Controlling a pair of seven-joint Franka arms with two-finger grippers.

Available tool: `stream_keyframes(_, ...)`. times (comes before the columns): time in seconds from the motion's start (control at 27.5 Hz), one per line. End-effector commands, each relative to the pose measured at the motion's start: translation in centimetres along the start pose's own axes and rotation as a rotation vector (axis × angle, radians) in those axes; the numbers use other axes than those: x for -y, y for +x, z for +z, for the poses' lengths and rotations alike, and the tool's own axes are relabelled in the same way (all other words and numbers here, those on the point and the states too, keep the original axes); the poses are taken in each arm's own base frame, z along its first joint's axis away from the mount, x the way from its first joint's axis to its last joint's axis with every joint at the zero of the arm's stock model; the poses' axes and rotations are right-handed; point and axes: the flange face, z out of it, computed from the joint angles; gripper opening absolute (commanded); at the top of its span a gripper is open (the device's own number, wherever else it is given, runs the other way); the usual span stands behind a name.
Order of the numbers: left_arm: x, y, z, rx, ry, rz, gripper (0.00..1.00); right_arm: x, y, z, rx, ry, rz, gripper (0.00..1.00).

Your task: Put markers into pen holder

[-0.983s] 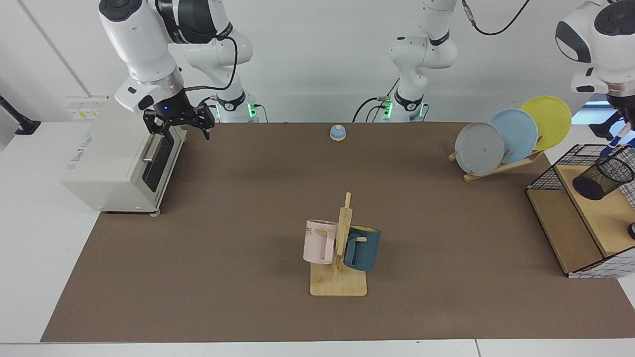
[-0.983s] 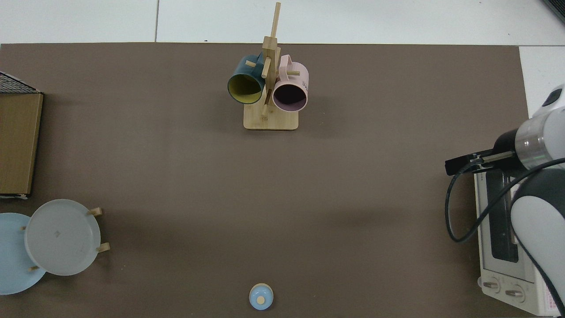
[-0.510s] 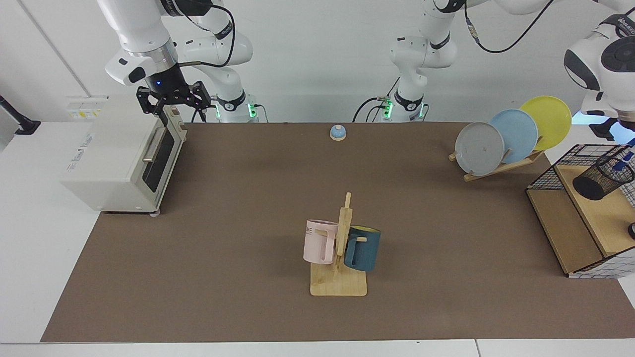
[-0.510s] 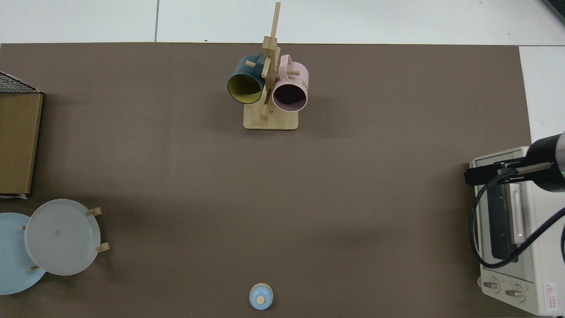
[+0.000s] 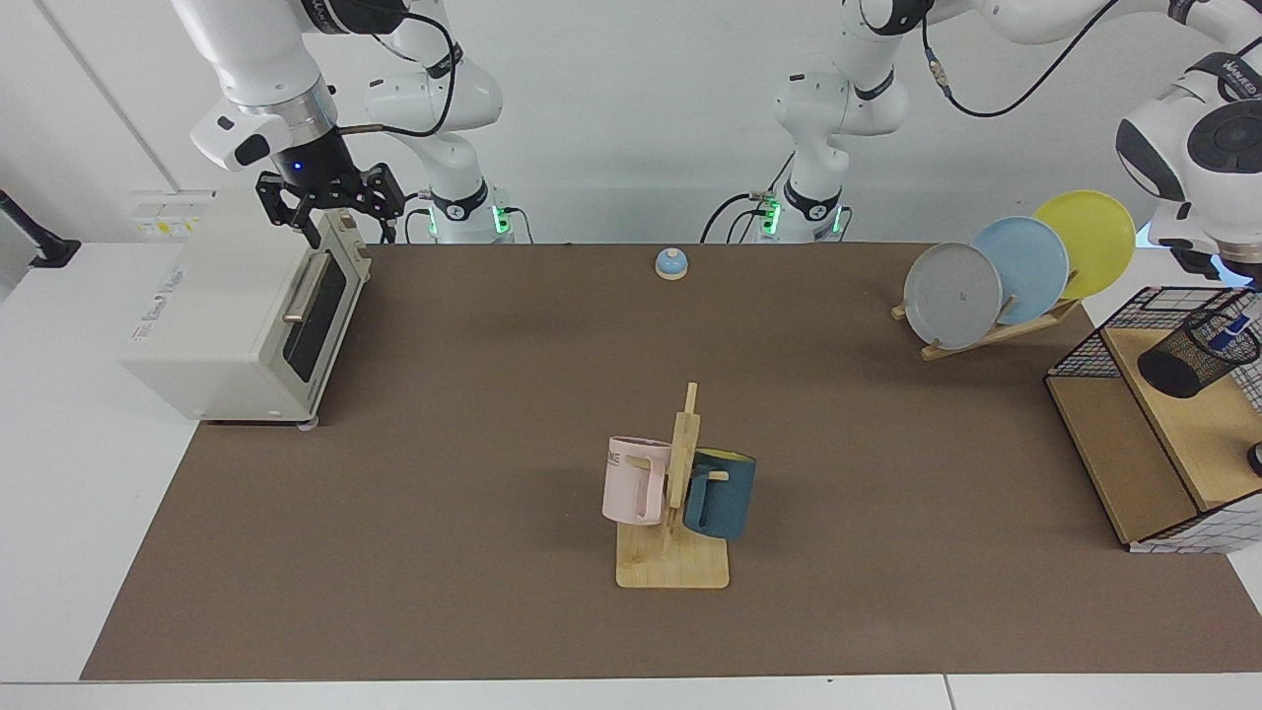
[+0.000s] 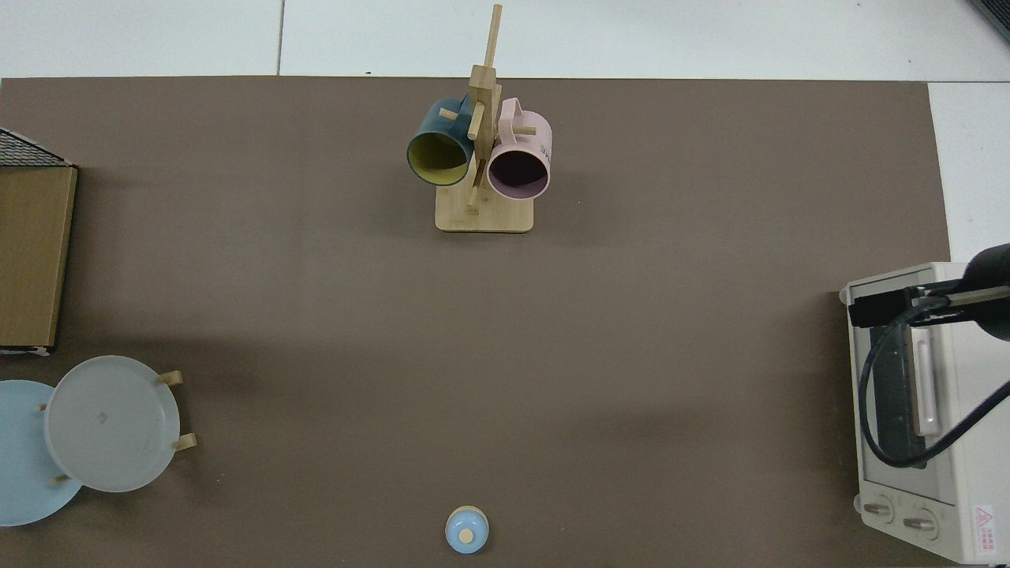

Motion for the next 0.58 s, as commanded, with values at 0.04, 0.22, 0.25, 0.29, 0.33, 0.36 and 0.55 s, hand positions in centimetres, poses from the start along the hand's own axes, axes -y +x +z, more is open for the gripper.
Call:
stream_keyframes(0.04, 0.3, 0.8, -0.8, -0.010, -0.038, 0.019, 1.00, -0.7, -0.4, 0.1, 0.013, -0.005, 0.031, 1.00)
stream_keyframes(0.22, 0.3, 1.3, -1.0, -0.020, -0.040, 0.012, 1.00, -0.4, -0.3, 0.1, 0.012, 0.001, 0.024, 1.00)
stream_keyframes(0.25, 0.3, 1.3, -1.0, -0.018, -0.042, 0.013, 1.00, -0.2, -0.3, 0.1, 0.012, 0.001, 0.021, 1.00)
stream_keyframes(0.29, 0.3, 1.3, -1.1, -0.016, -0.047, 0.014, 1.00, -0.2, -0.4, 0.0, 0.011, 0.001, 0.021, 1.00)
stream_keyframes(0.33, 0.3, 1.5, -1.3, -0.015, -0.053, 0.018, 1.00, -0.2, -0.3, 0.1, 0.012, 0.001, 0.021, 1.00)
stream_keyframes(0.36, 0.3, 1.9, -1.5, -0.019, -0.059, 0.021, 1.00, -0.2, -0.3, 0.0, 0.011, -0.001, 0.021, 1.00)
stream_keyframes(0.55, 0.6, 3.2, -2.6, -0.033, -0.066, -0.007, 1.00, -0.6, -0.2, -0.1, -0.003, 0.001, 0.031, 1.00)
